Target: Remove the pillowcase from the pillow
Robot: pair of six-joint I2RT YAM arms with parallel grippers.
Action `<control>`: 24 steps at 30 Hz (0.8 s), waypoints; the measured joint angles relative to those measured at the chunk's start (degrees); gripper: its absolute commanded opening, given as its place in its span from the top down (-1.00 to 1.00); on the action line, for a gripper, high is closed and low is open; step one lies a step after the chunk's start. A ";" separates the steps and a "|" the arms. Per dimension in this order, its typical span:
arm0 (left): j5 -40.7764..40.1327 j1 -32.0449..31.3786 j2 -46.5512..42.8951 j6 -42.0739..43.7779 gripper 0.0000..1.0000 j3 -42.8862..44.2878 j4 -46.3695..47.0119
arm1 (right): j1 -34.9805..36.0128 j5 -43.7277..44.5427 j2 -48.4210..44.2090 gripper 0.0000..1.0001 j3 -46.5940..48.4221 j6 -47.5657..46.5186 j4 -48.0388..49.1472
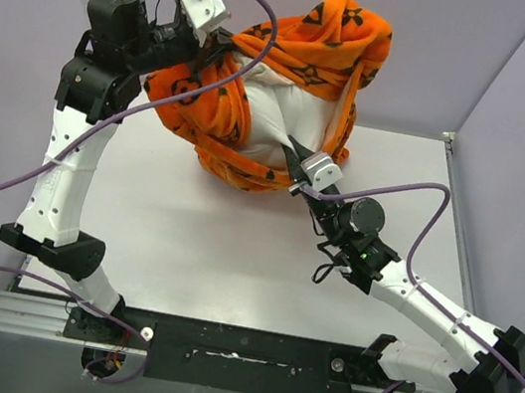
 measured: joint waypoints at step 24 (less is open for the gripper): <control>19.39 11.91 -2.10 -10.25 0.95 -15.45 -8.46 | -0.22 0.66 -7.89 1.00 -1.11 9.66 -16.68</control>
